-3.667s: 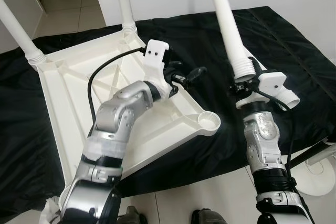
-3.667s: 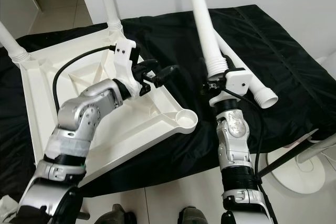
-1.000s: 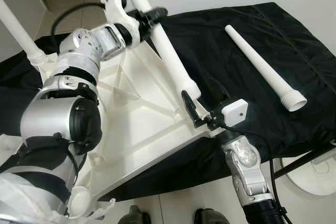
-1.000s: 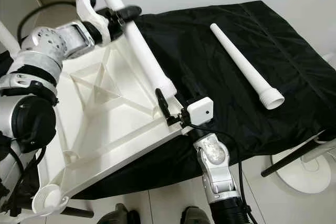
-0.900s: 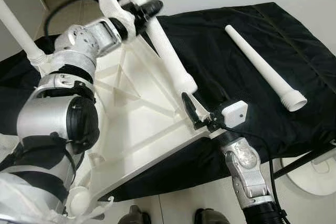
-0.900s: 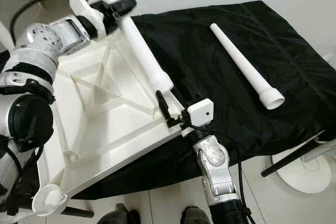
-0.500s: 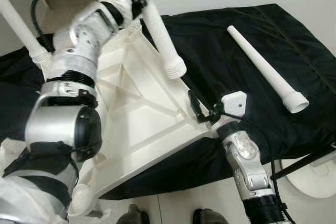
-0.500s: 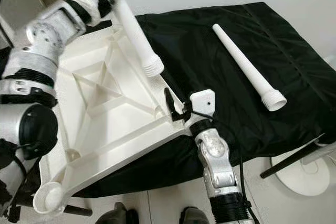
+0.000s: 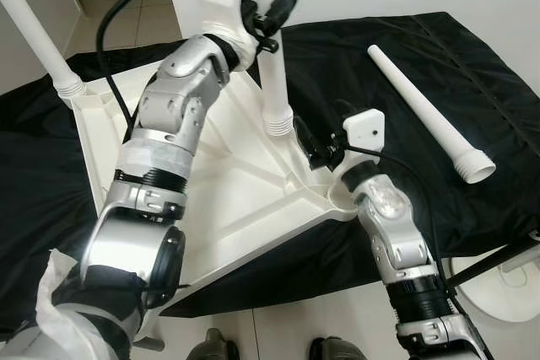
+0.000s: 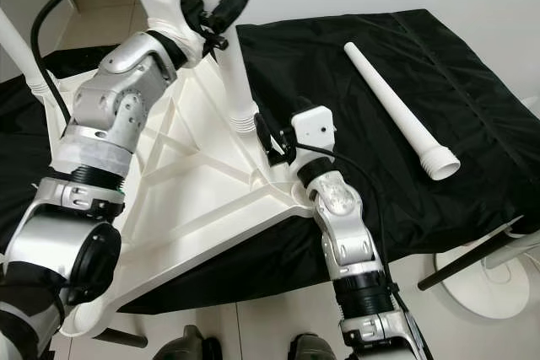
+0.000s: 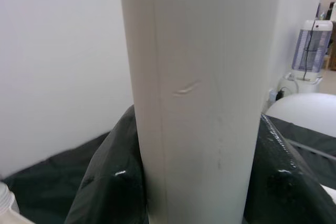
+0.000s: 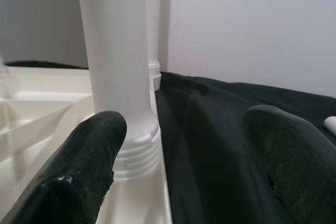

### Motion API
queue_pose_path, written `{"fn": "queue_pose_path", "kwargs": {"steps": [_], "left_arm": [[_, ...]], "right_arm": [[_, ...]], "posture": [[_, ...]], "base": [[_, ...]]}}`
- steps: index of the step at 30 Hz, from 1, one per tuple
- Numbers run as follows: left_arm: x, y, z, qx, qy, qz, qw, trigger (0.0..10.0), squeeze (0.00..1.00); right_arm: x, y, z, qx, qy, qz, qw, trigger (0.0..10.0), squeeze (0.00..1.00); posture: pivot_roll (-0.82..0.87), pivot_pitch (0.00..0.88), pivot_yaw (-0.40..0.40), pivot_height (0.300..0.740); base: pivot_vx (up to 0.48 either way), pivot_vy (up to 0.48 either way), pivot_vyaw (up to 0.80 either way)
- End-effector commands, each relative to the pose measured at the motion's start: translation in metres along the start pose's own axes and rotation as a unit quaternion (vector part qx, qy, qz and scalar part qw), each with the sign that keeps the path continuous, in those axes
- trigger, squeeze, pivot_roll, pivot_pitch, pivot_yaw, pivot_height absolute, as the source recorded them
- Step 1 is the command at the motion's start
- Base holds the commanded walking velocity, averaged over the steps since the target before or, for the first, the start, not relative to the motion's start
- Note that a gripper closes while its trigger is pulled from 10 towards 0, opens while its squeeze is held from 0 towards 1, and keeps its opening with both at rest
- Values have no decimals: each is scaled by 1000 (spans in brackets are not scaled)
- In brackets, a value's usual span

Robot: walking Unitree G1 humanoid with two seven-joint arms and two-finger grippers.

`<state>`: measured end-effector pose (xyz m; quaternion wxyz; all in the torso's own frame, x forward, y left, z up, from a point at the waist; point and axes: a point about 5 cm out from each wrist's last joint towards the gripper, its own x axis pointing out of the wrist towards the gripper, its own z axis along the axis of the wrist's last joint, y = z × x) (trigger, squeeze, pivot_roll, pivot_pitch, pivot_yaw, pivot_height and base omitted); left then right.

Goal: Building children table

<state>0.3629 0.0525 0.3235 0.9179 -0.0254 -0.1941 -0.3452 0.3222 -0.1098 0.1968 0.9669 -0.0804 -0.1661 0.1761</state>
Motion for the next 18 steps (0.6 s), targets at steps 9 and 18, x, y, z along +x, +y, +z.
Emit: {"fn": "queue_pose_path", "kwargs": {"steps": [9,18], "left_arm": [[1,-23,2,33,-15,11,999,10000,0],[1,-31,3,21,-18,15,1000,10000,0]], "right_arm": [[21,6,-6,-1,34,18,999,10000,0],[33,11,-9,-17,46,40,998,10000,0]], "posture": [[-117,32,70,740],[-108,43,64,740]], "base": [[0,0,0],[0,0,0]]}}
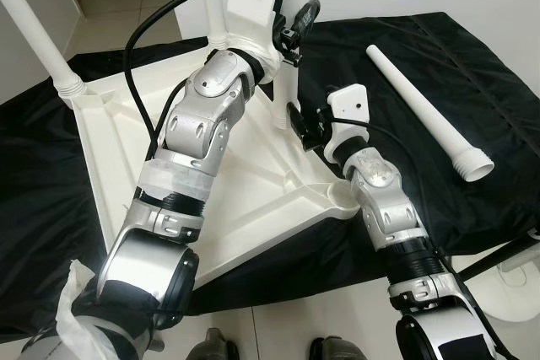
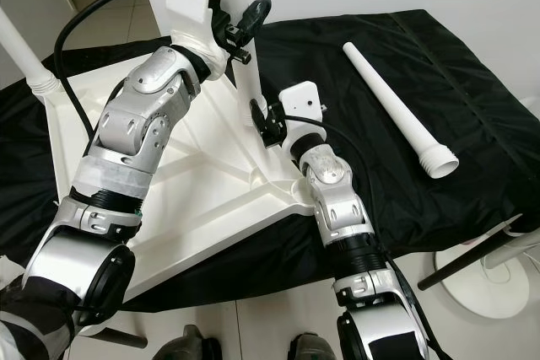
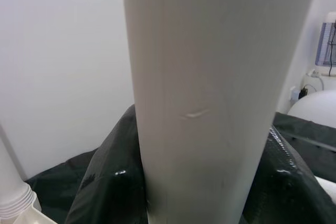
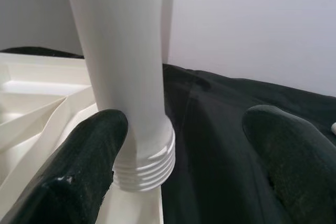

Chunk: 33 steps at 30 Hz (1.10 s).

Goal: Building children table

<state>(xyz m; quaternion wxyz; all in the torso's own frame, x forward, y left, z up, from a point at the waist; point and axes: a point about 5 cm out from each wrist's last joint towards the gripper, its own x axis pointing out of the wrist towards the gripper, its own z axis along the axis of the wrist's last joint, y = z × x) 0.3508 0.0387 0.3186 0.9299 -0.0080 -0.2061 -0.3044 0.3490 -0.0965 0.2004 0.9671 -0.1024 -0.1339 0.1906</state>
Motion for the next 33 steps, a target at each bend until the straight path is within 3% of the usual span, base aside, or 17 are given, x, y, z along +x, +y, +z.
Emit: {"fn": "queue_pose_path", "kwargs": {"steps": [1,10,23,33], "left_arm": [[2,-12,6,-8,-14,-23,1000,10000,0],[3,-14,10,-7,-17,-16,1000,10000,0],[2,-23,10,-14,-13,-29,999,10000,0],[3,-28,10,-19,-13,-34,999,10000,0]], "right_arm": [[4,8,-3,-4,11,20,1000,10000,0],[5,17,-7,-24,11,65,998,10000,0],[14,1,1,-29,-8,16,999,10000,0],[18,-1,3,-25,-13,14,1000,10000,0]], "posture": [[-108,43,64,740],[-101,51,63,740],[-101,58,71,740],[-99,61,70,740]], "base": [[0,0,0],[0,0,0],[0,0,0],[0,0,0]]}}
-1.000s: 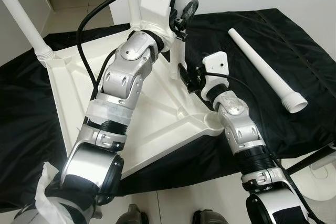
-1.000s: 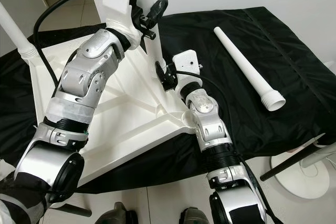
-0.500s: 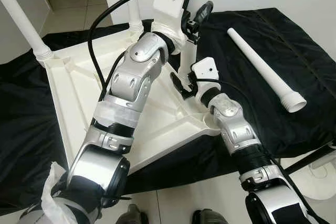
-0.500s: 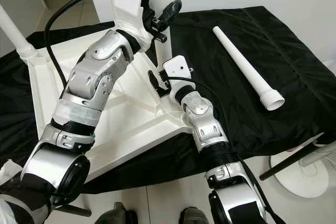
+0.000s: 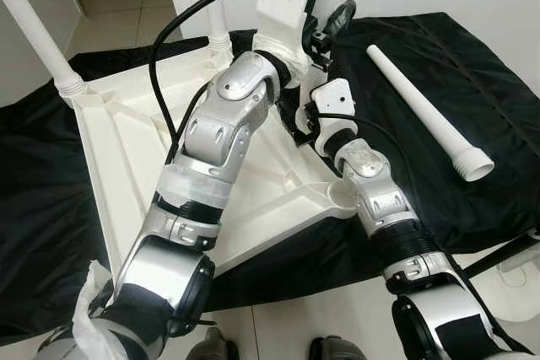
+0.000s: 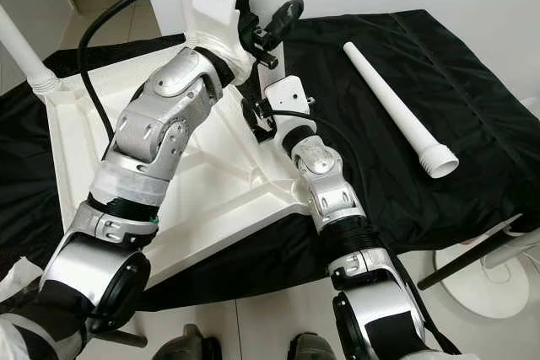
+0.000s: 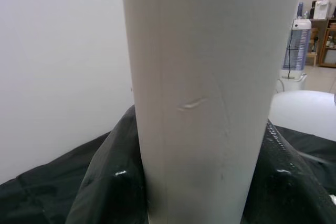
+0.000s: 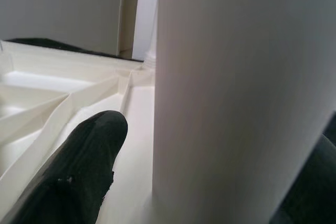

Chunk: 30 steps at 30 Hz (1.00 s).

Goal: Building children table

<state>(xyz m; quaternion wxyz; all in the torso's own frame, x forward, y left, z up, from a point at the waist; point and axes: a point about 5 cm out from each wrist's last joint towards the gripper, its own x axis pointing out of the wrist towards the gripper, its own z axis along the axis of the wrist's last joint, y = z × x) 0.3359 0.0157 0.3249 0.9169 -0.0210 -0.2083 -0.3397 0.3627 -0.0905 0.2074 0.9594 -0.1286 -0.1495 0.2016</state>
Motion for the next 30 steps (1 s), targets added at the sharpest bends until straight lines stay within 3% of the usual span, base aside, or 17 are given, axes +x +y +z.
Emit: {"fn": "queue_pose_path", "kwargs": {"steps": [1,2,5,18,19,20,29,30], "left_arm": [[-1,-2,2,0,-4,0,1000,10000,0],[-1,-2,3,-1,-5,-1,1000,10000,0],[-1,-3,3,-3,-6,-1,1000,10000,0],[-2,-6,5,-1,-11,-9,1000,10000,0],[-2,-8,5,-5,-15,-16,1000,10000,820],[-3,-10,5,-18,-17,-28,999,10000,1000],[-6,-14,10,-31,-30,-50,998,10000,1000],[-9,-16,12,-39,-39,-62,997,10000,0]], "right_arm": [[2,0,0,3,-1,0,1000,10000,0],[2,0,0,4,-1,-1,1000,4863,0],[3,0,0,11,-6,-4,1000,0,0],[2,-7,-4,36,1,-38,999,0,0],[3,-8,-4,39,2,-49,998,4549,0],[3,-10,-3,45,2,-58,997,10000,0],[2,-16,-3,101,2,-100,990,10000,0],[0,-20,-4,132,-1,-120,984,10000,0]], "posture": [[-99,61,70,740],[-98,62,68,740],[-97,62,66,740],[-99,59,65,740],[-100,58,66,740],[-100,58,66,740],[-100,56,64,740],[-99,56,61,740]], "base": [[0,0,0],[0,0,0],[0,0,0],[0,0,0],[0,0,0],[0,0,0],[0,0,0],[0,0,0]]}}
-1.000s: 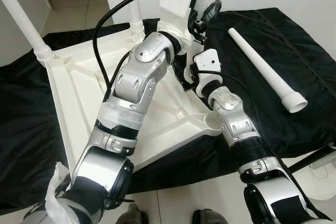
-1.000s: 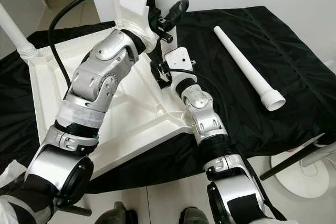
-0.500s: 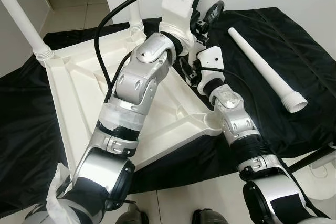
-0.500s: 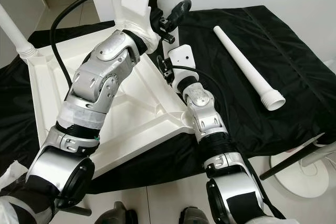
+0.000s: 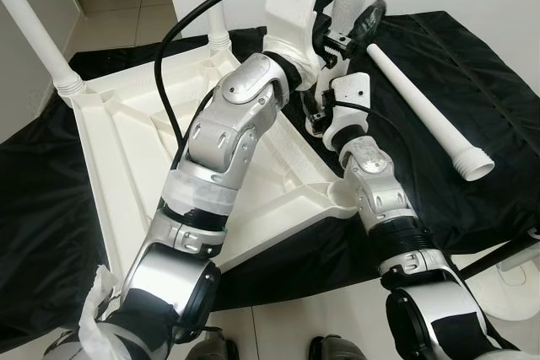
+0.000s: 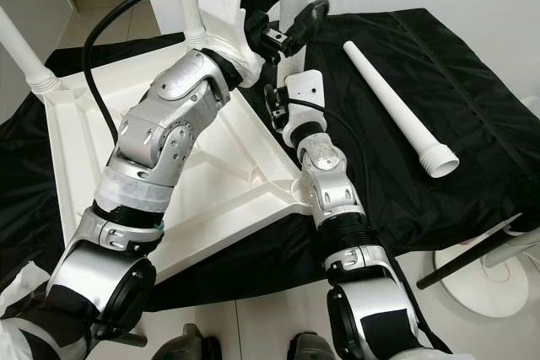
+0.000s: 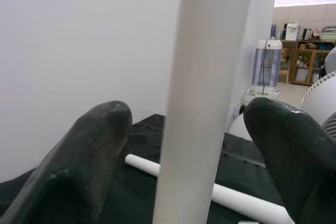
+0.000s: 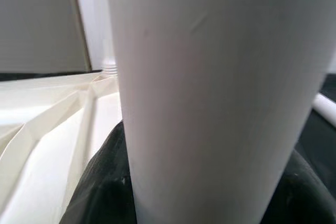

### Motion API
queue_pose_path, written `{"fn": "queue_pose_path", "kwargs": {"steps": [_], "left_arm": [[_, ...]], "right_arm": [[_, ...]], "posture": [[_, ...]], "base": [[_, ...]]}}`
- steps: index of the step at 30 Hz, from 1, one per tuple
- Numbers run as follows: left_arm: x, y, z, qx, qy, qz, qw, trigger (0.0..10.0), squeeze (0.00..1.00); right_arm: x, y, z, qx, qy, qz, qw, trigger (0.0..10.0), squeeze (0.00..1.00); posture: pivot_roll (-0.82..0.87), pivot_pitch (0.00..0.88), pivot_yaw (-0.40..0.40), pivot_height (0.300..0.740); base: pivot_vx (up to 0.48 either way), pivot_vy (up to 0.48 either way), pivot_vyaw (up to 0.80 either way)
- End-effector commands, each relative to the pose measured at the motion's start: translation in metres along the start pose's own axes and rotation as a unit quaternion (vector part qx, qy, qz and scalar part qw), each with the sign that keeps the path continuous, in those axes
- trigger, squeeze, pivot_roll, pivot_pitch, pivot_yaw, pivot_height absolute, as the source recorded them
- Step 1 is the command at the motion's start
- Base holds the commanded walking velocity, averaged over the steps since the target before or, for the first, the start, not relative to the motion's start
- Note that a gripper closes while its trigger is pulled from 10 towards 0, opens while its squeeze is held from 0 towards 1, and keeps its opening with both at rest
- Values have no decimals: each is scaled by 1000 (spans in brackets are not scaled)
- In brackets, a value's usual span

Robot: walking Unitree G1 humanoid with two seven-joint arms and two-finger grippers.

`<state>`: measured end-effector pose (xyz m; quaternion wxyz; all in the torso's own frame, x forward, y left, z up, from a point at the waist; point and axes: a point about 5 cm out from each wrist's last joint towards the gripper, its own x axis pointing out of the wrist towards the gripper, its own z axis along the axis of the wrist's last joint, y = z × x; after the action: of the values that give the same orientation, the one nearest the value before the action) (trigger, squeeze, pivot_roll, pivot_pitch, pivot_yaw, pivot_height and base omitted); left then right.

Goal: Building children table

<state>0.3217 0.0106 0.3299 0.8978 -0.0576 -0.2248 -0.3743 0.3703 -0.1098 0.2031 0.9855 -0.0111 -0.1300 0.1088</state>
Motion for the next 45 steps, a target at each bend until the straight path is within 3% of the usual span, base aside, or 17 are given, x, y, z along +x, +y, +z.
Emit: {"fn": "queue_pose_path", "kwargs": {"steps": [1,2,14,19,21,24,27,29,37,38,43,45], "left_arm": [[-4,-4,3,-5,-7,-32,999,10000,0],[-6,-5,5,-16,-12,-39,999,10000,0],[-21,13,-4,-38,6,7,999,10000,0],[-39,22,-20,-9,31,36,999,10000,0],[-39,22,-20,-9,31,36,999,10000,0],[-57,22,-39,2,63,49,997,10000,0],[-63,20,-46,3,75,48,996,10000,0],[-73,16,-56,12,93,41,995,10000,0],[-93,5,-73,45,120,-11,992,10000,0],[-104,-1,-79,70,133,-57,987,10000,0],[-110,-2,-82,78,144,-77,983,10000,0],[-118,-3,-90,98,176,-95,975,10000,0]], "right_arm": [[3,1,7,27,-10,-10,1000,10000,0],[1,-3,6,46,-12,-25,999,10000,0],[-17,-15,1,57,-23,-58,996,10000,0],[-28,-15,-1,57,-22,-59,996,10000,0],[-28,-15,-1,57,-22,-59,996,10000,0],[-39,-16,-3,40,-25,-52,997,10000,0],[-42,-16,-4,39,-28,-49,998,10000,0],[-48,-14,-4,37,-32,-43,998,10000,0],[-58,-2,2,60,-57,-3,997,10000,0],[-62,1,1,62,-56,5,997,10000,0],[-64,1,1,63,-55,8,996,10000,0],[-66,-1,2,64,-54,7,996,10000,0]], "posture": [[-99,56,61,740],[-99,56,61,740],[-99,51,58,740],[-97,52,57,740],[-97,52,57,740],[-91,53,52,740],[-90,53,51,740],[-88,53,48,740],[-84,56,44,740],[-78,64,40,740],[-78,65,40,740],[-77,70,42,740]], "base": [[0,0,0],[0,0,0],[0,0,0],[0,0,0],[0,0,0],[0,0,0],[0,0,0],[0,0,0],[0,0,0],[0,0,0],[0,0,0],[0,0,0]]}}
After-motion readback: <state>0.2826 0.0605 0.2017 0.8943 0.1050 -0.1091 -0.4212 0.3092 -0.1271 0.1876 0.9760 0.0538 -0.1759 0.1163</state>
